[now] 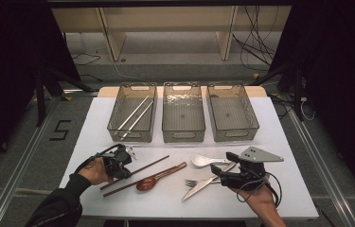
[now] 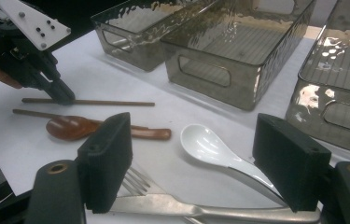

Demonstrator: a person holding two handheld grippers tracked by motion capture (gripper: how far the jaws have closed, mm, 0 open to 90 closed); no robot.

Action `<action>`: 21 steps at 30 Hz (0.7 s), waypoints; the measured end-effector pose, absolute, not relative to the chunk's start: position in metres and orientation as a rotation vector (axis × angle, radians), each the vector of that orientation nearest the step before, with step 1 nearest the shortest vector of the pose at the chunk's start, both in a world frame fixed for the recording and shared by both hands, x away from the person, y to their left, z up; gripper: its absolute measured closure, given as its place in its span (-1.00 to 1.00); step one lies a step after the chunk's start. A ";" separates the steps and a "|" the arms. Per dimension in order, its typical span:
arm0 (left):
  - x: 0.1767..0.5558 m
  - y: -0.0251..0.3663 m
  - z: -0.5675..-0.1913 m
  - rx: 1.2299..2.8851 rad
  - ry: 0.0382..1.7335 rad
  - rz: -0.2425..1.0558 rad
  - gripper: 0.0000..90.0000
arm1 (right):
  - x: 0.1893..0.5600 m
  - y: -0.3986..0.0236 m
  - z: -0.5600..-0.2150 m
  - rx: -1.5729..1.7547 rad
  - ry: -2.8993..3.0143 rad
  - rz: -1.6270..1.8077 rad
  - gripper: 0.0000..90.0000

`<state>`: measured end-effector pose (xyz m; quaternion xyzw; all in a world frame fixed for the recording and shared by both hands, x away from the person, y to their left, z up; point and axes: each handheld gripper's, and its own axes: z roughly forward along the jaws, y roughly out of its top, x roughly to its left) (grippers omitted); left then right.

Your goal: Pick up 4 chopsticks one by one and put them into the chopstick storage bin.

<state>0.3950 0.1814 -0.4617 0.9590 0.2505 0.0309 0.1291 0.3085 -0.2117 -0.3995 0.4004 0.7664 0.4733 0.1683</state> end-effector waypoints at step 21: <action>0.394 0.185 -0.429 2.622 0.711 0.169 0.86 | 0.308 -0.212 -0.399 1.142 2.179 1.346 -0.35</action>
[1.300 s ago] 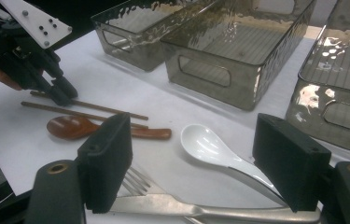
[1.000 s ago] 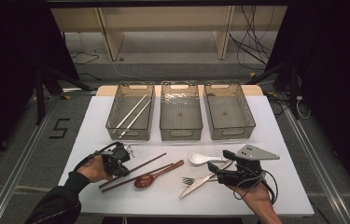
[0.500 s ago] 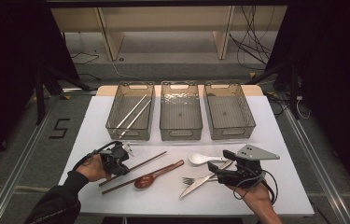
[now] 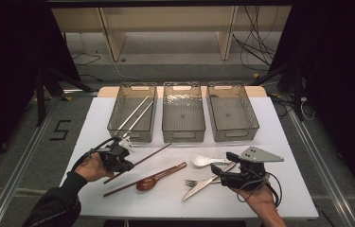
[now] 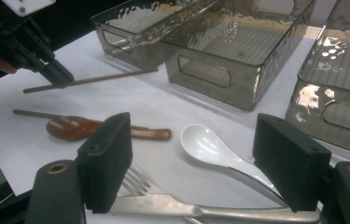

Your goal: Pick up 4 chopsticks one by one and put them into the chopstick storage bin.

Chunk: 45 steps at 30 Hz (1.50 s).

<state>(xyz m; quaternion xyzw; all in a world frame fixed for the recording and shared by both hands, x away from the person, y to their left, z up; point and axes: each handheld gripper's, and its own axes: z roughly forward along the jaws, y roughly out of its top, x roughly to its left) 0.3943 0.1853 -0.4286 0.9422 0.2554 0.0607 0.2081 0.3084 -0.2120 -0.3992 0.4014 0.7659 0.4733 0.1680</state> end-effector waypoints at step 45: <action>0.444 0.219 -0.357 2.087 0.933 0.385 0.86 | 0.310 -0.213 -0.400 1.158 2.172 1.351 -0.35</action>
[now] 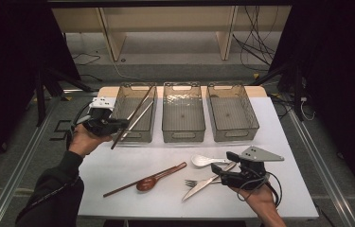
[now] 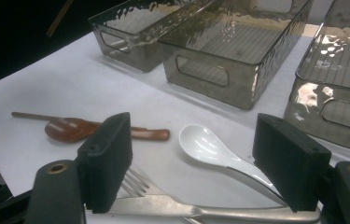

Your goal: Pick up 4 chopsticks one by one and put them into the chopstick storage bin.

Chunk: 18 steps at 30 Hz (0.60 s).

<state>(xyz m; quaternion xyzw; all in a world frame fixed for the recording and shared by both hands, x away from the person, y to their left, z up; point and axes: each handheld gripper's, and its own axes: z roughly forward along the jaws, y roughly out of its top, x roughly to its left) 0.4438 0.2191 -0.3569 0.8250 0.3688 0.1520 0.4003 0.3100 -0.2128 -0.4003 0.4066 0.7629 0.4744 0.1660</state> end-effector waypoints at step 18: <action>0.493 0.228 -0.351 2.028 1.031 0.466 0.86 | 0.310 -0.213 -0.400 1.158 2.174 1.353 -0.35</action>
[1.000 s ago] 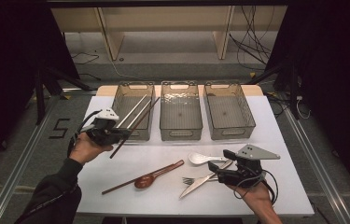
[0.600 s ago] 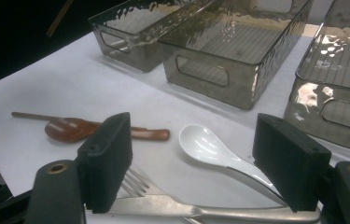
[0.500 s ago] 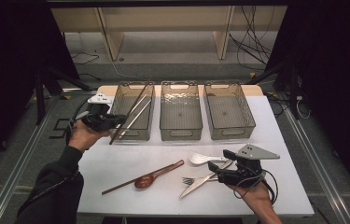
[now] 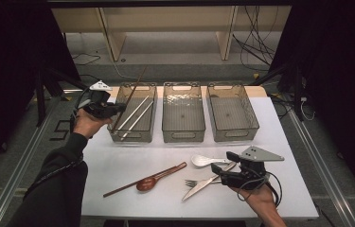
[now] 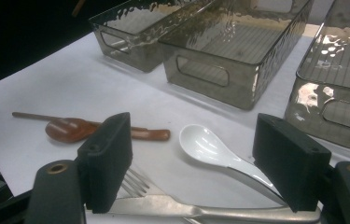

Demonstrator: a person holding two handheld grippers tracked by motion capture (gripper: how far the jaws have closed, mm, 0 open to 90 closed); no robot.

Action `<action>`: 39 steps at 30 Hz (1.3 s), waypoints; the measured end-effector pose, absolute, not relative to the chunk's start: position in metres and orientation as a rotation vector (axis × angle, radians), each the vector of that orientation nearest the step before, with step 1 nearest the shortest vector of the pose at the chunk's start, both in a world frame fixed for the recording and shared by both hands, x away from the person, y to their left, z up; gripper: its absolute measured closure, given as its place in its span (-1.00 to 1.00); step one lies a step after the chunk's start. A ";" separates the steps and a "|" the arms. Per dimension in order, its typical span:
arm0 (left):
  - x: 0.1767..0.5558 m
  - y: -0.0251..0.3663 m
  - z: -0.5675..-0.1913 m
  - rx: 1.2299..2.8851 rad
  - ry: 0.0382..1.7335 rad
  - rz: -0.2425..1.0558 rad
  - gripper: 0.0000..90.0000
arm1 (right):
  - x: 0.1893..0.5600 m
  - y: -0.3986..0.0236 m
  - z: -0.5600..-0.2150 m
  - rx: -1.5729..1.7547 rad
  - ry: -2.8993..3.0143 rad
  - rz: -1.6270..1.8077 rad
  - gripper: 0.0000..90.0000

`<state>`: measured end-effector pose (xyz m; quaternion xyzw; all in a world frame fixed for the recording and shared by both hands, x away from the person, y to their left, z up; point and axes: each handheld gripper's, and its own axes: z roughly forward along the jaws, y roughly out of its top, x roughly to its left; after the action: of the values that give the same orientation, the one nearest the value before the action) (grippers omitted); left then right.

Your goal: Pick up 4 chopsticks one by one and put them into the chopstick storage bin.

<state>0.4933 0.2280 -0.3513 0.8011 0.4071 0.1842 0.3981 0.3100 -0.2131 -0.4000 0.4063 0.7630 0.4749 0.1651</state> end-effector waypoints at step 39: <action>0.528 0.239 -0.378 1.947 1.172 0.499 0.85 | 0.310 -0.214 -0.399 1.153 2.173 1.362 -0.35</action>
<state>0.5276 0.2394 -0.3784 0.7684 0.4626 0.1968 0.3961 0.3097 -0.2138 -0.3994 0.4045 0.7623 0.4777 0.1643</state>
